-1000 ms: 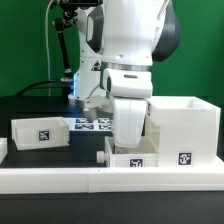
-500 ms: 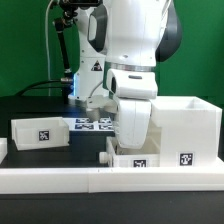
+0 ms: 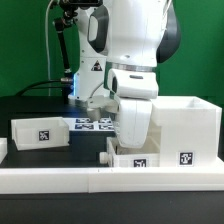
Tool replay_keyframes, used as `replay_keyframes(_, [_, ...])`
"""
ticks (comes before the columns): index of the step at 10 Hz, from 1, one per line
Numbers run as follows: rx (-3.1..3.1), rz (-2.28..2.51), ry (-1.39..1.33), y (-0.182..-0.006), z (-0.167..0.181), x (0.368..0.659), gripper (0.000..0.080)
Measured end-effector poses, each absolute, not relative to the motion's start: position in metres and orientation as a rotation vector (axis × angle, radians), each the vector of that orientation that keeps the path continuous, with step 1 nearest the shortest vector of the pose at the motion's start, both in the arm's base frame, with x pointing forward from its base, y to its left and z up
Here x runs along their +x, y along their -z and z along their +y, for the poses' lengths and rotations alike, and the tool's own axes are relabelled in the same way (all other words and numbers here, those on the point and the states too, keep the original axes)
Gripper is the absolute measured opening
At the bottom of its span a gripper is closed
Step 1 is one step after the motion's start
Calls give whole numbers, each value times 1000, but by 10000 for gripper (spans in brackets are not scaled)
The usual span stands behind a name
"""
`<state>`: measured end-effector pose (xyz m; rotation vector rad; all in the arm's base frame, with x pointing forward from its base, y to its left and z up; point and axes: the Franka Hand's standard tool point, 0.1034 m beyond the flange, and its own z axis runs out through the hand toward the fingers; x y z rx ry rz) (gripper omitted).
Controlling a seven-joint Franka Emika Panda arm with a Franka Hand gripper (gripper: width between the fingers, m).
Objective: Assemble drawer
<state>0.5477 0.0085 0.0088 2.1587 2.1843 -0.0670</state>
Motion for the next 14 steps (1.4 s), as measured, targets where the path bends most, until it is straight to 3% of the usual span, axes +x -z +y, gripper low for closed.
replay_keyframes(14, [2099,2215,93,-8,6,547,42])
